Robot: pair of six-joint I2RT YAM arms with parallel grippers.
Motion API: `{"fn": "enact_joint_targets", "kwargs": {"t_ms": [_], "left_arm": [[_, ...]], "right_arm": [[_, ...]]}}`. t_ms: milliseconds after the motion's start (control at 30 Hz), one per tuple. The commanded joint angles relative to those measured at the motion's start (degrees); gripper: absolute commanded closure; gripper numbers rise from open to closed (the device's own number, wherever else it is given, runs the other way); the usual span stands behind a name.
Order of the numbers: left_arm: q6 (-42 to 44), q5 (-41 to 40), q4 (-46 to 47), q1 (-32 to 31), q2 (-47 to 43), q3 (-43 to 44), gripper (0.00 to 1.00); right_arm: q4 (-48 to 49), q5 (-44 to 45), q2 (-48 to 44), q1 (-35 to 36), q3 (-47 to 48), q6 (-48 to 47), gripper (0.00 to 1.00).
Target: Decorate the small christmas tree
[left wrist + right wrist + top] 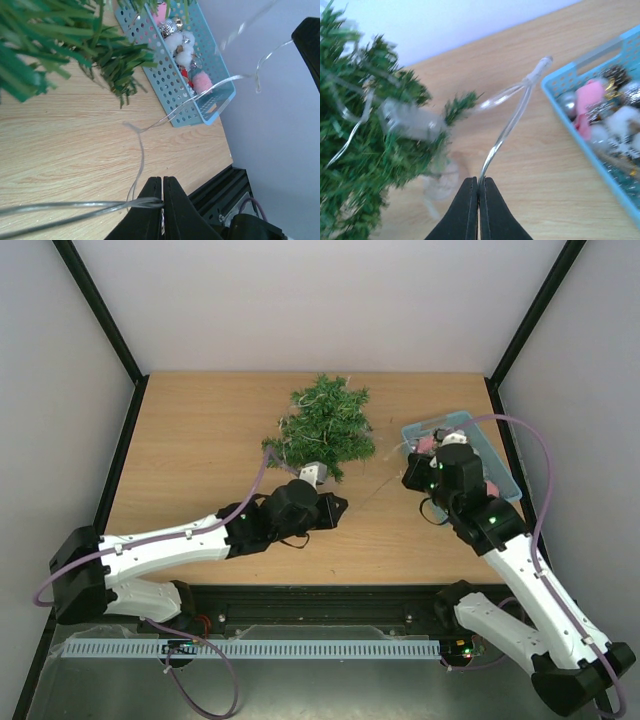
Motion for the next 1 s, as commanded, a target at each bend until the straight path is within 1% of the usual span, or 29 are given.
{"fn": "enact_joint_targets", "kwargs": {"t_ms": [0, 33, 167, 200, 300, 400, 467, 533, 633, 867, 967], "left_arm": [[1.43, -0.94, 1.67, -0.17, 1.05, 3.52, 0.93], [1.81, -0.97, 1.37, -0.15, 1.53, 4.21, 0.88], [3.24, 0.02, -0.87, -0.08, 3.23, 6.95, 0.77], [3.37, 0.27, -1.1, -0.04, 3.27, 7.28, 0.72], [3.59, 1.03, -2.19, -0.06, 2.5, 8.0, 0.55], [4.1, 1.64, -4.13, -0.01, 1.51, 8.82, 0.46], [4.41, 2.06, -5.38, 0.08, 0.63, 9.15, 0.44], [4.57, 2.5, -6.1, 0.1, -1.02, 8.85, 0.44], [4.28, 2.33, -7.43, -0.06, -5.46, 8.25, 0.44], [5.5, -1.34, -14.73, 0.04, -13.78, 9.67, 0.41], [6.01, -3.56, -17.57, 0.21, -16.34, 9.85, 0.41]], "right_arm": [[-3.44, 1.93, 3.6, -5.39, 5.39, -3.33, 0.99], [-3.04, 0.59, 5.12, -7.59, 6.65, -4.11, 0.99], [-1.03, -7.49, 10.59, -17.2, 13.25, -5.32, 0.99], [-0.22, -9.74, 12.23, -19.17, 14.75, -5.31, 0.99], [1.56, -14.41, 17.77, -22.41, 20.21, -4.96, 0.99], [2.4, -15.48, 23.35, -22.86, 26.32, -4.79, 0.99], [3.05, -16.62, 26.76, -23.03, 30.6, -4.37, 0.99], [3.68, -18.83, 30.09, -23.05, 35.08, -3.9, 0.98], [3.46, -22.75, 35.57, -23.1, 43.28, -3.15, 0.99], [11.76, -34.97, 44.77, -22.56, 51.56, 2.66, 0.99], [11.91, -37.91, 49.44, -20.34, 57.83, 2.68, 0.99]]}}
